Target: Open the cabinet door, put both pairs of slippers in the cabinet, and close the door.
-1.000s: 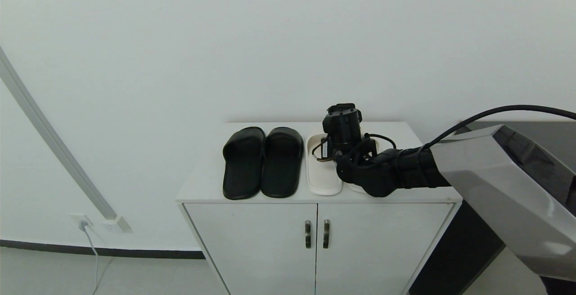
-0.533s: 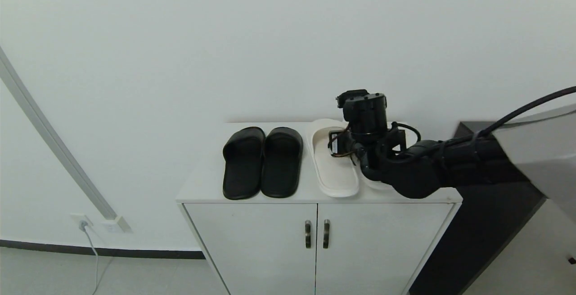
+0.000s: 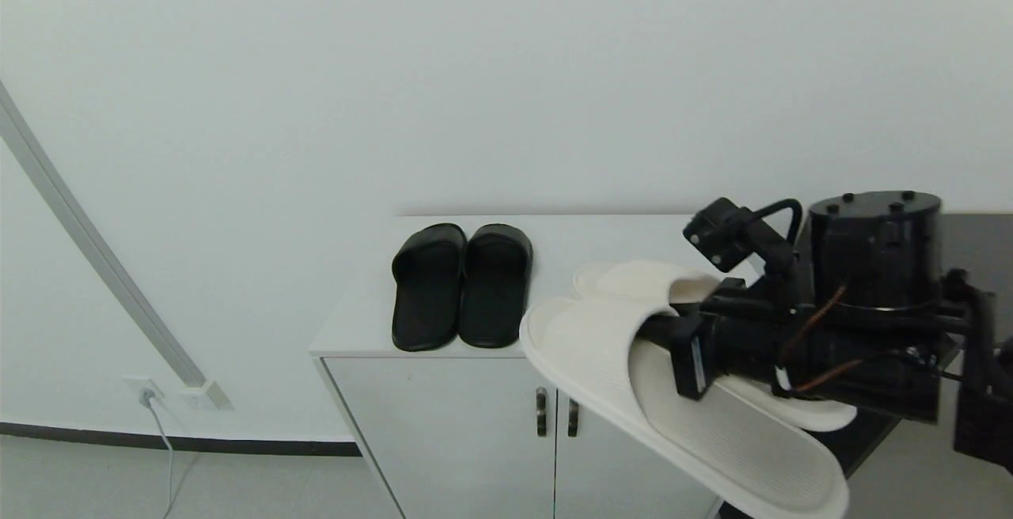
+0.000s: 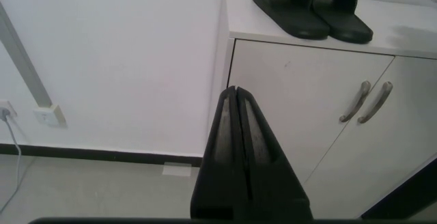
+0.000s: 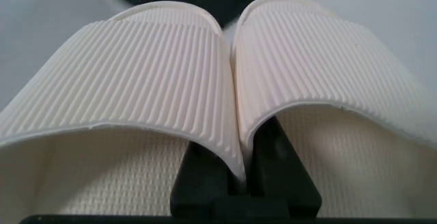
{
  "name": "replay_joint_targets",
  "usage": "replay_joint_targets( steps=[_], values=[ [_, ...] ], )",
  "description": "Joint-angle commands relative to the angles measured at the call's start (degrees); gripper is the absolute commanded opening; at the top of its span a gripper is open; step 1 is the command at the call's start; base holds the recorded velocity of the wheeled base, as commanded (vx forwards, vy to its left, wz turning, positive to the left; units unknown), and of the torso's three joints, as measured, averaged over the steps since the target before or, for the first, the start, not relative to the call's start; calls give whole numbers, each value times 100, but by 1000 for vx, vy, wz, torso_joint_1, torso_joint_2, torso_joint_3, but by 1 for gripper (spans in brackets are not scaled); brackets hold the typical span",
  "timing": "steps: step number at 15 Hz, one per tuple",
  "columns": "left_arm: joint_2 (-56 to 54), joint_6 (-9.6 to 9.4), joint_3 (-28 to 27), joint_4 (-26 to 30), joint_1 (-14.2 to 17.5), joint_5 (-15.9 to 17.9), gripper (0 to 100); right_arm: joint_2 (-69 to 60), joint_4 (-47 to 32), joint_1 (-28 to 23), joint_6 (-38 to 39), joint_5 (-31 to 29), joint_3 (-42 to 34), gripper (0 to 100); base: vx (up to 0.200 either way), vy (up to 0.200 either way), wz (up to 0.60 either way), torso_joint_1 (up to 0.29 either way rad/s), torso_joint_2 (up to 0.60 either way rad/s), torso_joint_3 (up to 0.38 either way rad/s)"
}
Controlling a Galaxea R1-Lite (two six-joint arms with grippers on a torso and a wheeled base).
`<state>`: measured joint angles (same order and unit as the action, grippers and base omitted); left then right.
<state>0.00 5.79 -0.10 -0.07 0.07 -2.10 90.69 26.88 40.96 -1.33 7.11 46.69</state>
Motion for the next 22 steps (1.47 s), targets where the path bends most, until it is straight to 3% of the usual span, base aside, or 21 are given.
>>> replay_joint_targets(
  steps=[1, 8, 13, 22],
  values=[
    [0, 1, 1, -1, 1, -1, 0, -649, 45, 8, -17, 353, -565, 0, 0, 0, 0, 0, 0, 0],
    [0, 10, 1, -1, 1, -1, 0, -640, 37, 17, -25, 370, -652, 0, 0, 0, 0, 0, 0, 0],
    [0, 1, 1, -1, 1, -1, 0, -640, 54, 35, 1, 405, -714, 0, -200, 0, 0, 1, 4, -1],
    [0, 27, 1, -1, 1, -1, 0, -464, 344, 35, -34, 449, -925, 0, 0, 0, 0, 0, 0, 0]
  ],
)
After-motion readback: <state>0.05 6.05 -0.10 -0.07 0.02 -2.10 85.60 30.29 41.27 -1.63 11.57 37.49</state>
